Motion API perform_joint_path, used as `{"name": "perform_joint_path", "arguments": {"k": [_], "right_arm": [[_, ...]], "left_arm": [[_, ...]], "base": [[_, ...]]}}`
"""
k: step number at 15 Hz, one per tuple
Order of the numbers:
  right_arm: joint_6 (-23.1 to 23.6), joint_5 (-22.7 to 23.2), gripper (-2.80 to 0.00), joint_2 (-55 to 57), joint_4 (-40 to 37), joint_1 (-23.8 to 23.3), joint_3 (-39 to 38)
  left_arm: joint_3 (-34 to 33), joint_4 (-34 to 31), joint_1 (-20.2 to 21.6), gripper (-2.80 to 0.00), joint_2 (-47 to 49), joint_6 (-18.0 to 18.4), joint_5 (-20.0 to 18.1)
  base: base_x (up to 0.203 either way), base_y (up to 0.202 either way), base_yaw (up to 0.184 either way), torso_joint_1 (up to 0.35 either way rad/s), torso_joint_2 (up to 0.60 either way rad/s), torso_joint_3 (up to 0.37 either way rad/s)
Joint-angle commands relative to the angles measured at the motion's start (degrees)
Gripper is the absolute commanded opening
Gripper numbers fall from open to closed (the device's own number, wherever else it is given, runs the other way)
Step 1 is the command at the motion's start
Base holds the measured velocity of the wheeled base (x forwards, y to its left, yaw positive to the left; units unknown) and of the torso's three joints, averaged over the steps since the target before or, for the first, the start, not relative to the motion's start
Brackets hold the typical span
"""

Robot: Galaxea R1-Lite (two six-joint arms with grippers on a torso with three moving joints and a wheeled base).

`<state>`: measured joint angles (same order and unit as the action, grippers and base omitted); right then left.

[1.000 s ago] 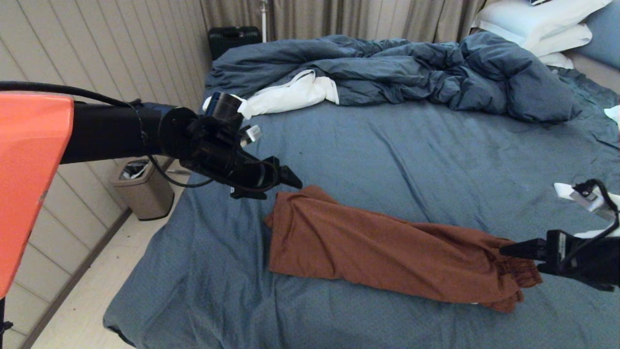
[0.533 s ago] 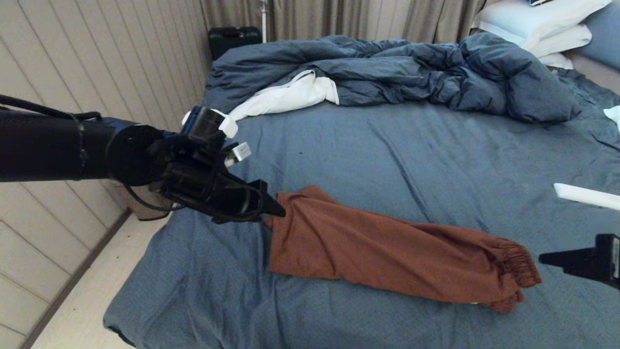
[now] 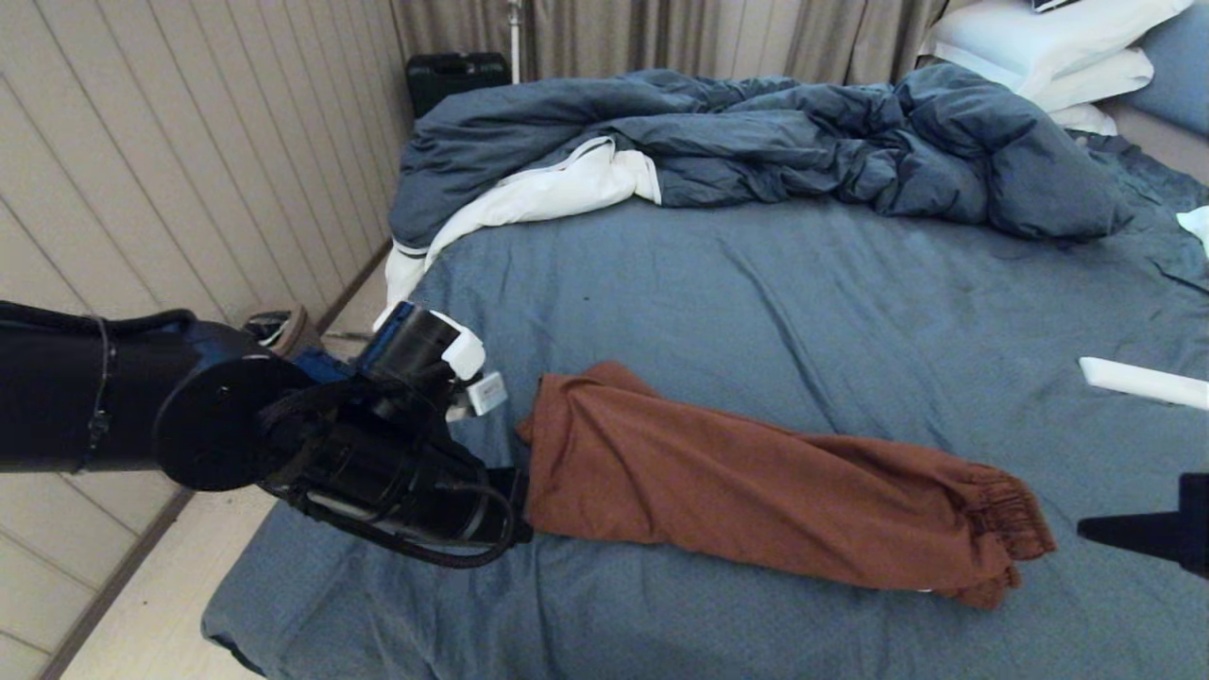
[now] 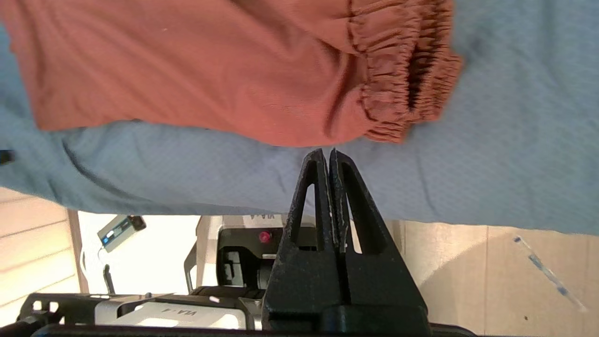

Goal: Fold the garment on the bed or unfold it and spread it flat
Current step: Fold the brown shorts

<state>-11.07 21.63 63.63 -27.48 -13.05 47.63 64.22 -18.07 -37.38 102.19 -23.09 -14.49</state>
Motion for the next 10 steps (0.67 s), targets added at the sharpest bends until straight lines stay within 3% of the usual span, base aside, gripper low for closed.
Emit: {"name": "perform_joint_path", "arguments": {"k": [1,2,10], "right_arm": [[-0.01,0.16,-2.80,0.41,-0.12,-0.05,-0.26],[-0.01,0.16,-2.80,0.64,-0.09,-0.13,-0.34],[0.52,0.25,-2.80,1.58,1.20,0.04,-1.38]], "left_arm": [[-2.01,3.70,-1.43,-2.80,2.07,-0.13,0.07],[-2.43,6.17,-1.61,0.00,2.88,-0.19,0.64],[-0.66,10.65,1.17,0.00,7.52,0.00,2.62]], "base": [[0.000,0.000,0.000,0.000,0.00,0.000],[0.000,0.000,0.000,0.000,0.00,0.000],[0.000,0.000,0.000,0.000,0.00,0.000]]}}
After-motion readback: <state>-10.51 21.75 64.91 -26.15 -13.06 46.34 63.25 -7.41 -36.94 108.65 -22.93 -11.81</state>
